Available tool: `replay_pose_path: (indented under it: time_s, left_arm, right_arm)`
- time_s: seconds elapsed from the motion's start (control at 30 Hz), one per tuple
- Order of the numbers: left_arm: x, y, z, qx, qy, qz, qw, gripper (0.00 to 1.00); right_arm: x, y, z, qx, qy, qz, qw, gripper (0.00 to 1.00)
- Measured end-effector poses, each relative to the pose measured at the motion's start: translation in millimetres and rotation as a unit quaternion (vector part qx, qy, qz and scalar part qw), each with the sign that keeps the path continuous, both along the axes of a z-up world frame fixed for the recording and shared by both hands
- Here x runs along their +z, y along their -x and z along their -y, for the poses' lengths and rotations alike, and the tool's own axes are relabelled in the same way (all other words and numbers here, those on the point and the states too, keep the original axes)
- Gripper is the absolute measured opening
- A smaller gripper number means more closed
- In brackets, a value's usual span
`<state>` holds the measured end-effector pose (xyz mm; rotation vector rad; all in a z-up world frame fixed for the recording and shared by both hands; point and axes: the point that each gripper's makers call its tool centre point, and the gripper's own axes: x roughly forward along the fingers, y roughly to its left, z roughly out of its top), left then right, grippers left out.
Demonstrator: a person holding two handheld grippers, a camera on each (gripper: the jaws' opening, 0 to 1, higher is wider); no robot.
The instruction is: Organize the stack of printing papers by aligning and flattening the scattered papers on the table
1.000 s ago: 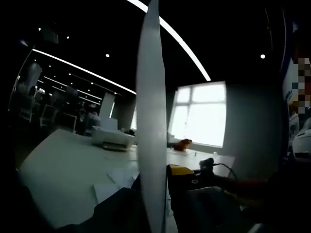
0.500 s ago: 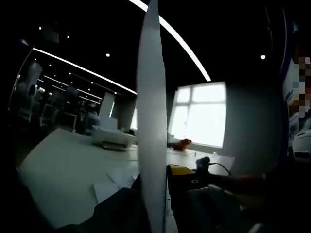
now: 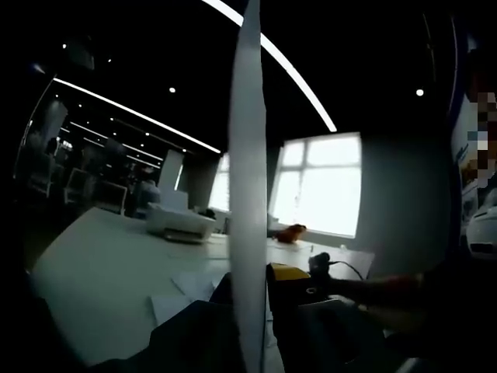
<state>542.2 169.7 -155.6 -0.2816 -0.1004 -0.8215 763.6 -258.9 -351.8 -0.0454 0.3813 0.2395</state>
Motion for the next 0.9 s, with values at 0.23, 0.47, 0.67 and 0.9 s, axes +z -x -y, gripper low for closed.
replay_pose_path:
  time_s: [0.23,0.47,0.67,0.9]
  left_arm:
    - [-3.4,-1.3,-0.9,0.002,0.002,-0.003,1.0,0.06]
    - [-6.2,-1.3,1.1,0.01,-0.014,0.001,0.9998,0.06]
    - [-5.7,-0.3,1.9,0.01,-0.014,0.002,0.9998,0.06]
    - [-5.8,0.8,3.0,0.01,-0.015,0.003,0.9998,0.06]
  right_arm:
    - [-3.9,-0.8,-0.6,0.0,-0.003,-0.007,1.0,0.69]
    - [-5.4,-0.5,-2.8,0.005,-0.003,-0.007,1.0,0.62]
    - [-4.3,2.8,-5.4,0.01,-0.005,-0.006,0.9999,0.45]
    - [-0.8,3.8,-9.2,0.019,-0.007,-0.002,0.9998,0.33]
